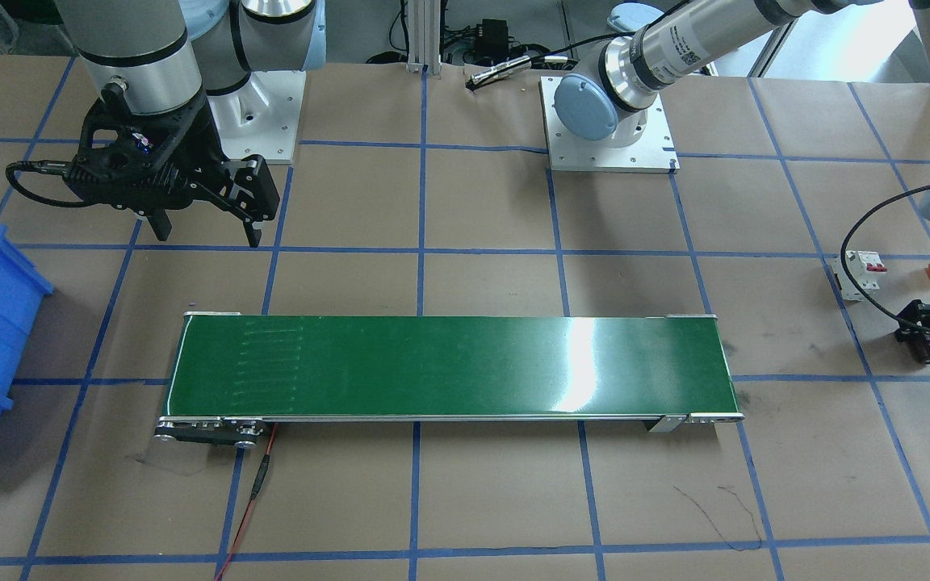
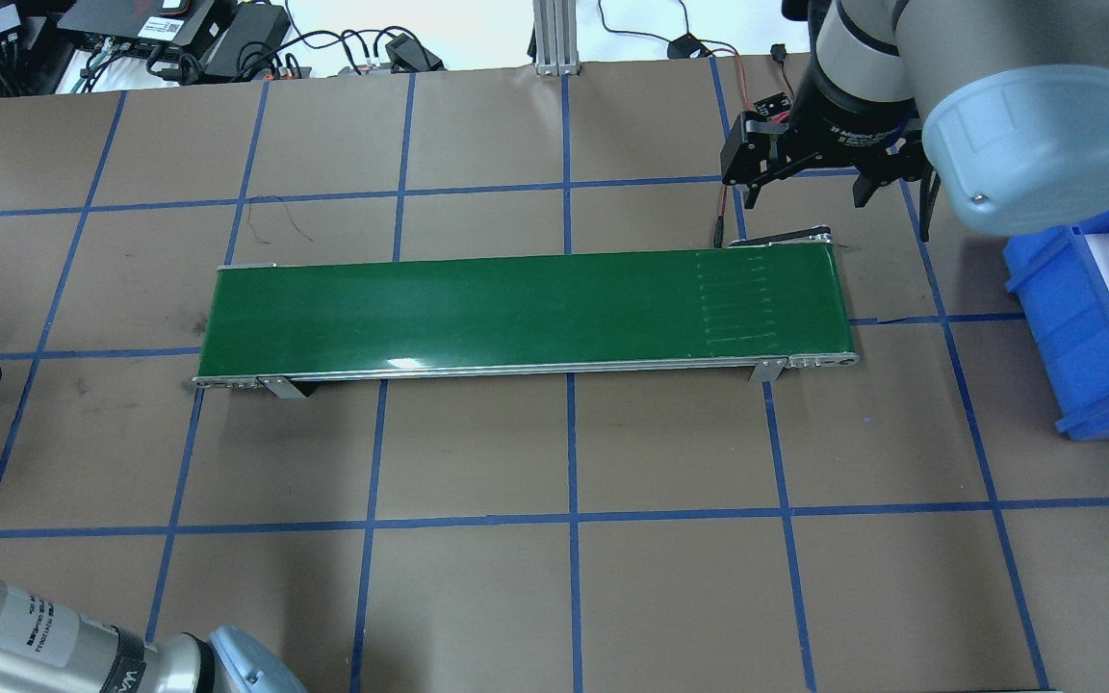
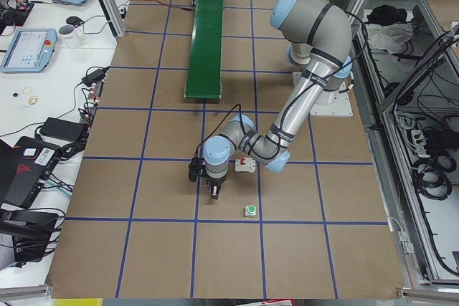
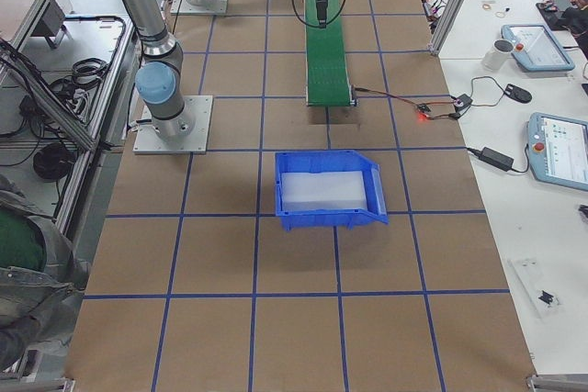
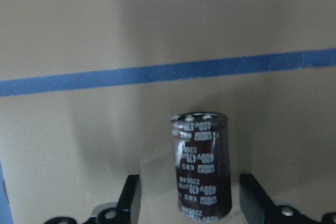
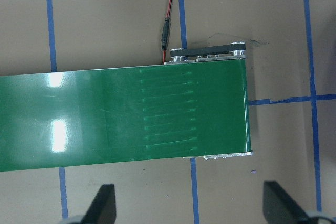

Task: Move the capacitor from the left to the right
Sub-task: 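Close the left gripper on the brown capacitor and lift it, then carry the capacitor with the left gripper over the conveyor's near end, then lower the capacitor onto the green belt and open the left gripper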

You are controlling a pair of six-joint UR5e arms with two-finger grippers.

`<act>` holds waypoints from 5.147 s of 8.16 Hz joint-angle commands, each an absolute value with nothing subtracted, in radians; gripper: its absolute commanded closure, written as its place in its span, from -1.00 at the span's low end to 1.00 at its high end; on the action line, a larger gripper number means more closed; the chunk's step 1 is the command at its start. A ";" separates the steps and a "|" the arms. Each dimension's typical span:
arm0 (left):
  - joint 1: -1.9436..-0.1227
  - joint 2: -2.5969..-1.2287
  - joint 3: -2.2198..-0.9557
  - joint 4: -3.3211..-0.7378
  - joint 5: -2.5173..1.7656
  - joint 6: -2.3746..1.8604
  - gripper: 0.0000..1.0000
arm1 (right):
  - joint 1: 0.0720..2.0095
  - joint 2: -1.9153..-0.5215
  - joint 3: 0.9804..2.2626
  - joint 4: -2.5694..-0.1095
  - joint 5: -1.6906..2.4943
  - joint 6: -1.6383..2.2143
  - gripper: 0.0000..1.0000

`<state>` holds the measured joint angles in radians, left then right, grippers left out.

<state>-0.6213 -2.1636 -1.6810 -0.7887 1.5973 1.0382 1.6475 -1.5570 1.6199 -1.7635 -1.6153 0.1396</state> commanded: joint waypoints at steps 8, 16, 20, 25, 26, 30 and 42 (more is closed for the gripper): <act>-0.623 -2.131 -1.675 -0.769 1.666 1.032 0.94 | 1.647 -1.557 1.620 -1.766 -1.615 0.140 -1.00; -0.915 -1.821 -1.672 -1.176 1.701 0.642 0.92 | 1.647 -1.557 1.620 -1.766 -1.615 0.140 -1.00; -1.245 -1.793 -1.672 -1.252 1.700 0.516 0.70 | 1.647 -1.557 1.620 -1.764 -1.618 0.140 -1.00; -1.460 -1.812 -1.681 -1.276 1.686 0.303 0.73 | 1.647 -1.557 1.620 -1.766 -1.618 0.138 -1.00; -1.460 -1.810 -1.683 -1.276 1.684 0.285 0.74 | 1.647 -1.557 1.620 -1.766 -1.618 0.138 -1.00; -1.460 -1.851 -1.683 -1.267 1.602 0.094 0.84 | 1.647 -1.557 1.620 -1.766 -1.618 0.140 -1.00; -1.470 -1.911 -1.739 -1.193 1.574 -0.029 0.88 | 1.646 -1.557 1.620 -1.764 -1.637 0.137 -1.00</act>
